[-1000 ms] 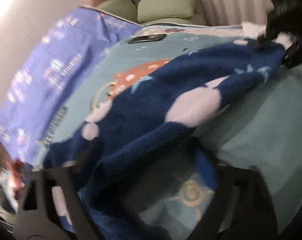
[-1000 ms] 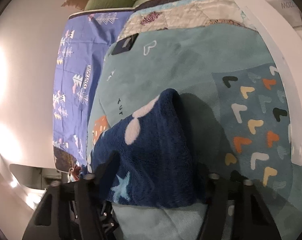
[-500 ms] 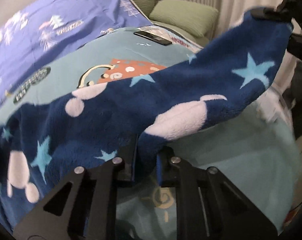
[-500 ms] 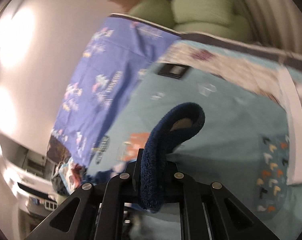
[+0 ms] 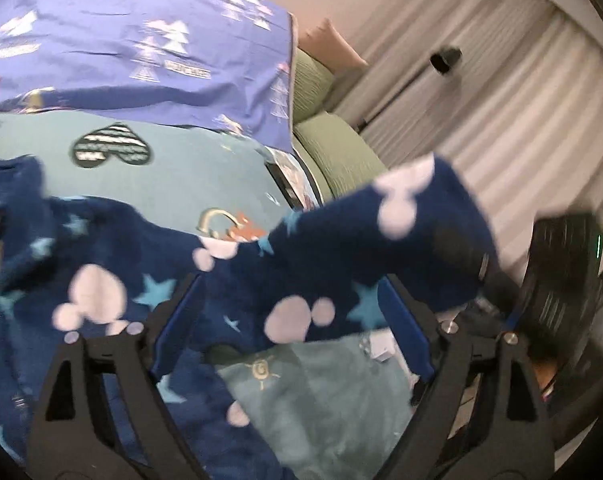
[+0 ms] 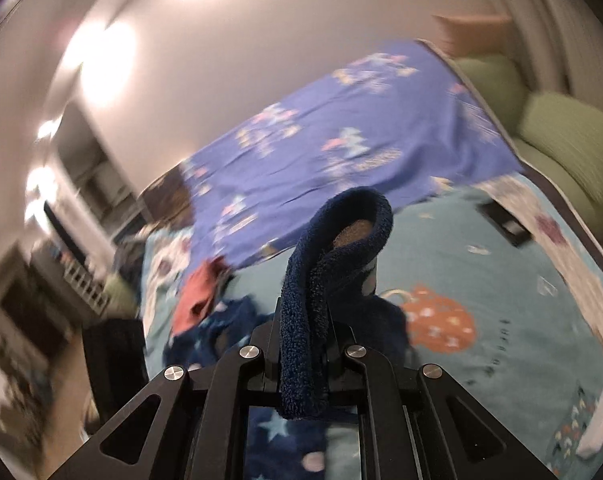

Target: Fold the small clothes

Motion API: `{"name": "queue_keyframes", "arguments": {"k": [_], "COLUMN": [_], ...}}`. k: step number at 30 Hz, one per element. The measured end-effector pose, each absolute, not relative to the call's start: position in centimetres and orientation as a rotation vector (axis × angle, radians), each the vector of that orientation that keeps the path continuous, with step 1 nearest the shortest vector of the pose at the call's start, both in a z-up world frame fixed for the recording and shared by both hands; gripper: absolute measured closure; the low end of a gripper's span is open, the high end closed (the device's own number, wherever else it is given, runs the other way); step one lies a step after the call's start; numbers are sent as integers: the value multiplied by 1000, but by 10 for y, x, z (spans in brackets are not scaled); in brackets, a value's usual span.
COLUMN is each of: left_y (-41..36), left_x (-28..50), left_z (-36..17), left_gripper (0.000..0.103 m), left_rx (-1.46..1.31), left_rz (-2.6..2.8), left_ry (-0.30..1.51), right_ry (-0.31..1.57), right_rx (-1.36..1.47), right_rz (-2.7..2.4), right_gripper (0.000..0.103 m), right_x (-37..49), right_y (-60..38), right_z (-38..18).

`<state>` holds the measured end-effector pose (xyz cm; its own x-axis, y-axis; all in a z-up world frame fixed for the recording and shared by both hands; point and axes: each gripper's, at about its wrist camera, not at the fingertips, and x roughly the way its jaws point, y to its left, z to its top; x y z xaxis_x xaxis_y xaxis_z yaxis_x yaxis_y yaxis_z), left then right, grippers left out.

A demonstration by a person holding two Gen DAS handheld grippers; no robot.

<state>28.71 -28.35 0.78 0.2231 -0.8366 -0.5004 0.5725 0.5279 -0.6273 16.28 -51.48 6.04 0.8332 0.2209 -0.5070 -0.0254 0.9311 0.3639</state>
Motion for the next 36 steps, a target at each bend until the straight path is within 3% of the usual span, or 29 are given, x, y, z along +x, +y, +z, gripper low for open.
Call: {"name": "queue_keyframes", "arguments": {"k": [5,15,27,34,36], "left_y": [-237,-162,-146,-144,-142], "left_x": [304,317,326,331,334], "left_z": [8,-2,-43,-58,-53], "left_gripper": [15,8,6,85,90], "left_rx": [-429,-557,-583,-612,-607], "left_rz": [-975,-901,-910,-932,-949], "left_ry": [984,1009,1173,1211,1196], "right_ry": [588,642,654,587,574], "right_rx": [117,-90,-277,-369,-400], "right_rz": [119,195,230,141,118], "right_gripper": [93,93,93,93,93], "right_x": [168,189,191,185,187], "right_y": [-432,-326,-242,-217,-206], "right_z": [46,7,-35,-38,-41]}}
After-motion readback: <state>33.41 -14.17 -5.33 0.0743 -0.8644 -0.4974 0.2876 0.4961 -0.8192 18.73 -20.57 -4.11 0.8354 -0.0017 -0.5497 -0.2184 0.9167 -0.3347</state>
